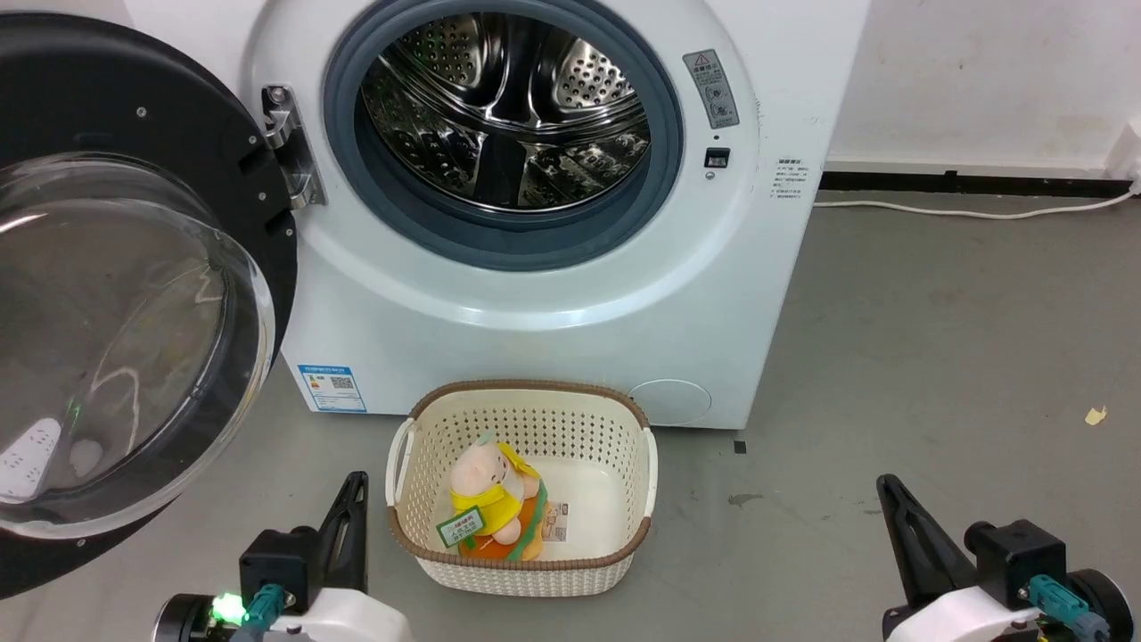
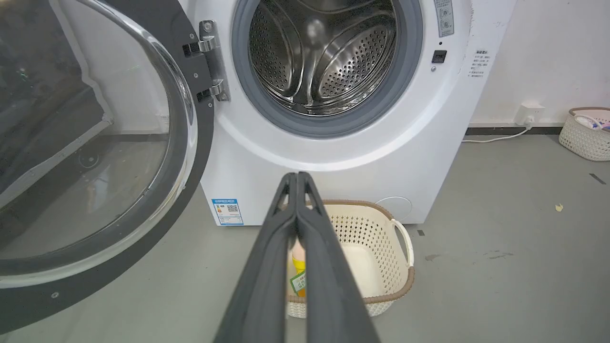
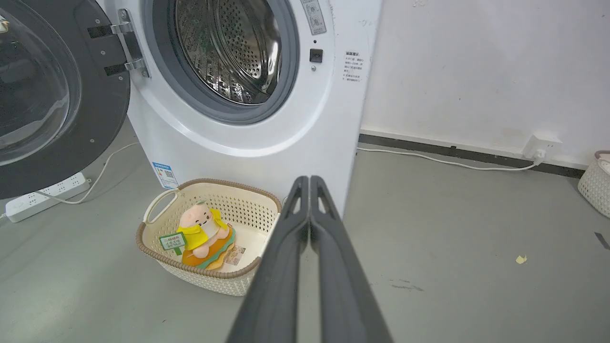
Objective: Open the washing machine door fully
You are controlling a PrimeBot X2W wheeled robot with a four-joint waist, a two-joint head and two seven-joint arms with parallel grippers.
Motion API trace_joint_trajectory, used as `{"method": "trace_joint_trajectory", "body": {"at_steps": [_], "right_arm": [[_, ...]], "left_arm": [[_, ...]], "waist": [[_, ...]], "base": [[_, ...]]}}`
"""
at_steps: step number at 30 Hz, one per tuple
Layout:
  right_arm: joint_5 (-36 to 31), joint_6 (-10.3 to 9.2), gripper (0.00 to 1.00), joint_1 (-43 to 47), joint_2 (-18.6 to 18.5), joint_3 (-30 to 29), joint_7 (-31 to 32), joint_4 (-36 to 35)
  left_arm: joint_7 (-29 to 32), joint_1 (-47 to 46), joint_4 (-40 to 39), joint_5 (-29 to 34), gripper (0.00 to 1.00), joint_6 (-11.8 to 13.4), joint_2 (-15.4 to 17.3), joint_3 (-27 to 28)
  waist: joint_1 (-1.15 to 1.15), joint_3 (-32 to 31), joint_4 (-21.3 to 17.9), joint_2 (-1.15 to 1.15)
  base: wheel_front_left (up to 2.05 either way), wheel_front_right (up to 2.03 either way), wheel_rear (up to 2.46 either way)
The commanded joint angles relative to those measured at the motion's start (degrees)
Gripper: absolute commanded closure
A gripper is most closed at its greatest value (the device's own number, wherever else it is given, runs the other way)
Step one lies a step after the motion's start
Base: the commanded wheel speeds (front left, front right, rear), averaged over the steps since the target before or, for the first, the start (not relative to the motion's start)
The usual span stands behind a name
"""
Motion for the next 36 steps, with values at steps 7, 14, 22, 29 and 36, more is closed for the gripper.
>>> {"method": "trace_joint_trajectory", "body": {"at_steps": [7,14,22,29,36], "right_arm": [[-0.5,0.04,1.0,-1.6,0.1,0.3,1.0,-1.0],[-0.9,0.04,1.0,-2.0,0.1,0.5,1.8,-1.5],[-1.3,0.04,1.0,-2.6,0.1,0.7,2.7,-2.1],[-1.5,0.05,1.0,-2.9,0.1,0.8,3.3,-2.4],[-1.5,0.05,1.0,-2.9,0.1,0.8,3.3,-2.4]], "left_arm": [[1.1,-1.2,-0.8,0.7,1.0,0.5,0.0,0.4],[1.9,-1.5,-1.3,1.0,1.0,0.7,0.0,0.6],[2.8,-2.0,-1.9,1.4,1.0,1.0,0.0,0.8],[3.4,-2.2,-2.2,1.6,1.0,1.1,0.0,0.9],[3.4,-2.2,-2.2,1.6,1.0,1.1,0.0,0.9]], "waist": [[0.0,0.3,0.0,0.0],[0.0,0.7,-0.1,0.0],[0.0,1.0,-0.1,0.0],[0.0,1.2,-0.2,0.0],[0.0,1.2,-0.2,0.0]], "base": [[0.0,0.0,0.0],[0.0,0.0,0.0],[0.0,0.0,0.0],[0.0,0.0,0.0],[0.0,0.0,0.0]]}}
